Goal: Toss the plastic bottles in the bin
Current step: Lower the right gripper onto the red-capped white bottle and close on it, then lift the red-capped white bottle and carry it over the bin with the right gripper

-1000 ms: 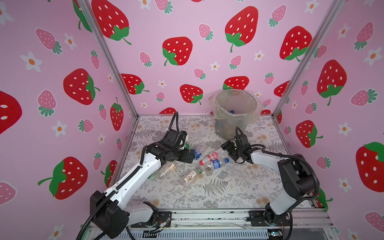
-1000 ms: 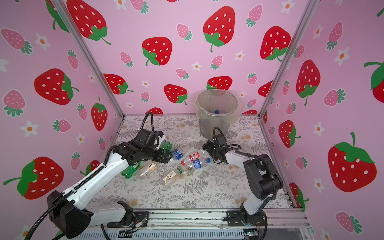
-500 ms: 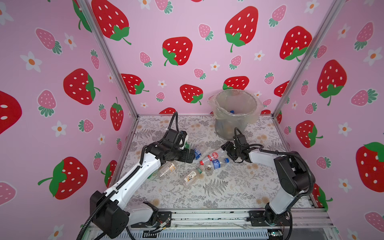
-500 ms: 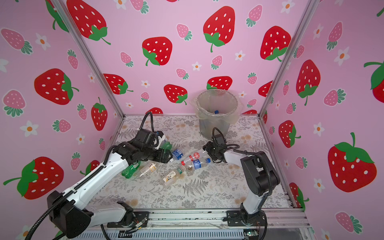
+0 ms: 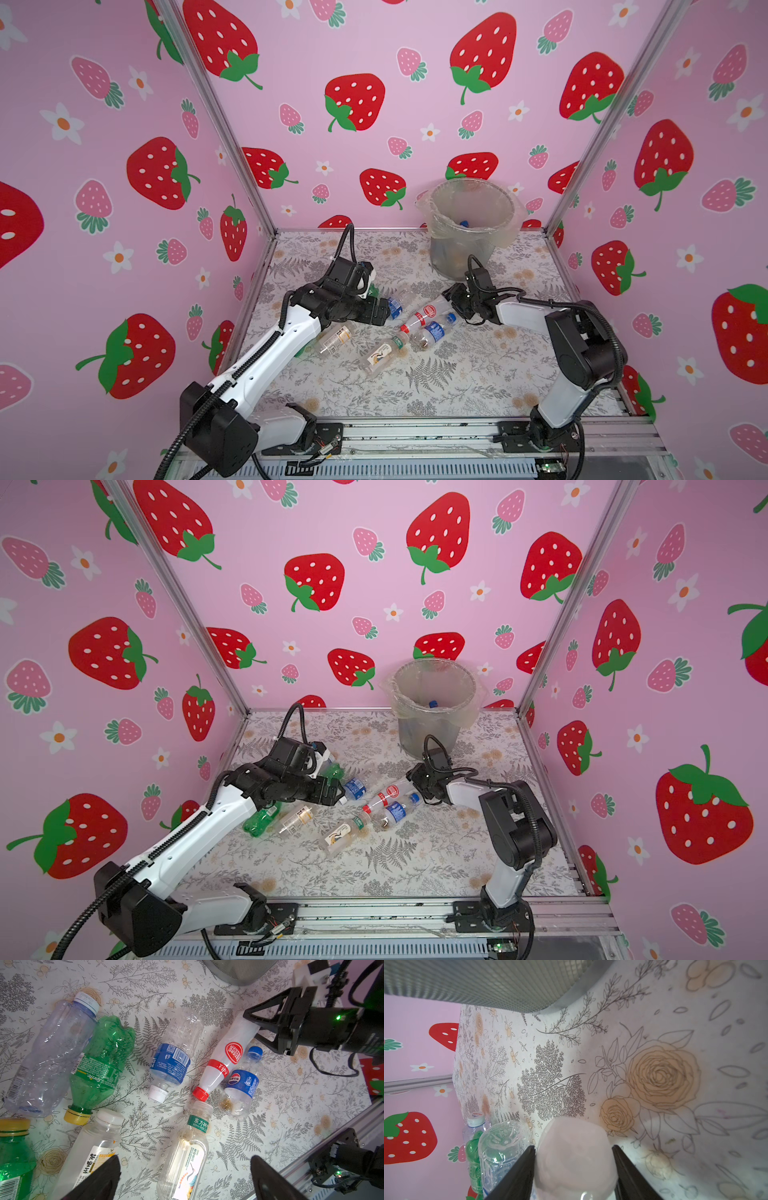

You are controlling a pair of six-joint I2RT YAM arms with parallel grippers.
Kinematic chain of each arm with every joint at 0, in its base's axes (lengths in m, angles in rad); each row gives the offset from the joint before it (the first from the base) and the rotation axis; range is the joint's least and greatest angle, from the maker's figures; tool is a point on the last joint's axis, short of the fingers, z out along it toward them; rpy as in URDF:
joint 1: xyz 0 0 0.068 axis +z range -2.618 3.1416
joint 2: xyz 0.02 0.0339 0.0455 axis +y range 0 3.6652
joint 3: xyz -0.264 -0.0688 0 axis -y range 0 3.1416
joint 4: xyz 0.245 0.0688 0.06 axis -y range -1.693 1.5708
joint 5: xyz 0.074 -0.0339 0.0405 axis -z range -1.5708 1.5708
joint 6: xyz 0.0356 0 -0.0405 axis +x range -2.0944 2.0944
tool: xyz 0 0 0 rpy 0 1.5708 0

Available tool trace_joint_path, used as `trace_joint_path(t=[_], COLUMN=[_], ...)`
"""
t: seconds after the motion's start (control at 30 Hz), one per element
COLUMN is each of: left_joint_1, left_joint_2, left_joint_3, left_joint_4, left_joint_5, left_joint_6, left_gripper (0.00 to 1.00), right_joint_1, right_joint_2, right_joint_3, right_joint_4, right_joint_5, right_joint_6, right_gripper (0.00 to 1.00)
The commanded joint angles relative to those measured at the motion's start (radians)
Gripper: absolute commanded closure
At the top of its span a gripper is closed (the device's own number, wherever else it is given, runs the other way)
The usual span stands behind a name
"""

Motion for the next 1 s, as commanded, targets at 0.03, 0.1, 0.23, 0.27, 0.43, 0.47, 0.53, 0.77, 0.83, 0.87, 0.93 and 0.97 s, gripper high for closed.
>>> trace_joint_path(t=[0.03,0.1,0.23,0.27,0.43,0.47,0.53,0.77,0.83,0.87,0.93,0.97], left_joint_1=[0.007,0.007,0.007,0.007,0.007,0.007,0.007,0.007,0.007,0.007,0.006,0.007], left_joint_2=[-0.015,-0.016,-0.02,-0.021,-0.027,-0.028,-0.029,-0.03,-0.029,-0.029,-0.029,-0.028], left_joint_3=[-0.007,-0.008,-0.011,-0.01,-0.013,-0.013,-0.013,-0.015,-0.013,-0.014,-0.015,-0.013], left_joint_4=[0.006,0.005,0.007,0.006,0.004,0.006,0.006,0.006,0.006,0.006,0.006,0.006], left_joint_5=[0.004,0.004,0.003,0.002,-0.001,-0.003,-0.001,-0.002,-0.002,-0.002,-0.001,-0.002], left_joint_6=[0.0,0.001,0.0,0.0,0.0,0.0,0.002,0.001,0.001,-0.001,-0.001,-0.001], left_gripper=[0.01,0.01,0.01,0.01,0.01,0.01,0.01,0.01,0.01,0.01,0.01,0.01], right_joint_1=[0.006,0.007,0.006,0.007,0.007,0.006,0.006,0.006,0.006,0.006,0.006,0.006], right_joint_2=[-0.007,-0.017,-0.034,-0.04,-0.061,-0.067,-0.076,-0.143,-0.173,-0.19,-0.224,-0.247], right_joint_3=[0.035,0.047,0.075,0.081,0.112,0.114,0.114,0.074,0.071,0.069,0.066,0.062], right_joint_4=[0.028,0.033,0.035,0.037,0.032,0.028,0.013,-0.001,-0.02,-0.034,-0.061,-0.072], right_joint_5=[0.011,0.012,0.021,0.025,0.039,0.042,0.05,0.07,0.081,0.089,0.111,0.121], right_joint_6=[0.039,0.044,0.055,0.055,0.055,0.054,0.052,0.032,0.015,0.003,-0.015,-0.026], right_gripper=[0.42,0.43,0.43,0.44,0.47,0.47,0.47,0.47,0.47,0.47,0.47,0.47])
